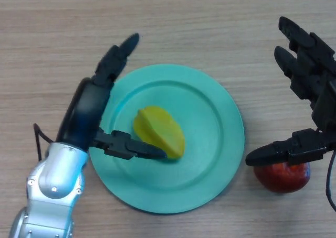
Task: Pick up the yellow starfruit and place it on the plate
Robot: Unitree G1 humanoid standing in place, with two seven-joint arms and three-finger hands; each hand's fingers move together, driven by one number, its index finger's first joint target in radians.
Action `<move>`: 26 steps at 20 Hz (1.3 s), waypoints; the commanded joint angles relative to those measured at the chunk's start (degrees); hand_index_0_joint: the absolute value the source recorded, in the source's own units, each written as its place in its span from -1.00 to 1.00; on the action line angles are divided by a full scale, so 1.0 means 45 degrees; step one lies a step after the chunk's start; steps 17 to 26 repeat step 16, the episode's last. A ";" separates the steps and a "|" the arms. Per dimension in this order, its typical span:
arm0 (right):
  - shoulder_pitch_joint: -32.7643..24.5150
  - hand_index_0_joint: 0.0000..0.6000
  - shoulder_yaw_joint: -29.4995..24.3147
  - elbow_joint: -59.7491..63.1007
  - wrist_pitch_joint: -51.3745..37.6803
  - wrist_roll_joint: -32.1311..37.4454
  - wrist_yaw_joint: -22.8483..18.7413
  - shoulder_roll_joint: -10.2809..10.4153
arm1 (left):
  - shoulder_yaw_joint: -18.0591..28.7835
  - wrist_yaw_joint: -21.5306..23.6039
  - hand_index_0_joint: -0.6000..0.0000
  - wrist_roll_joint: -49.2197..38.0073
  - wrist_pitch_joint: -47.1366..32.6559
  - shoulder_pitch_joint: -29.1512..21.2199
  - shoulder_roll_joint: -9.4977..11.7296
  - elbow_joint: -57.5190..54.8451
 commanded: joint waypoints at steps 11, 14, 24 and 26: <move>-0.0290 -1.00 -0.0846 -0.0408 -0.2142 -0.0065 0.0090 -0.0371 | 0.3697 -0.0249 1.00 -0.4657 -0.0682 0.0741 0.1523 -0.2549; -0.0270 -1.00 -0.0612 -0.0285 -0.2145 -0.0115 -0.0047 -0.0256 | 0.3699 -0.0057 1.00 -0.4257 -0.1079 0.0905 0.1393 -0.2514; -0.0413 -1.00 -0.0594 -0.0345 -0.2004 -0.0039 -0.0135 -0.0256 | 0.3765 0.0041 1.00 -0.4244 -0.1087 0.0836 0.1440 -0.2502; -0.0413 -1.00 -0.0594 -0.0345 -0.2004 -0.0039 -0.0135 -0.0256 | 0.3765 0.0041 1.00 -0.4244 -0.1087 0.0836 0.1440 -0.2502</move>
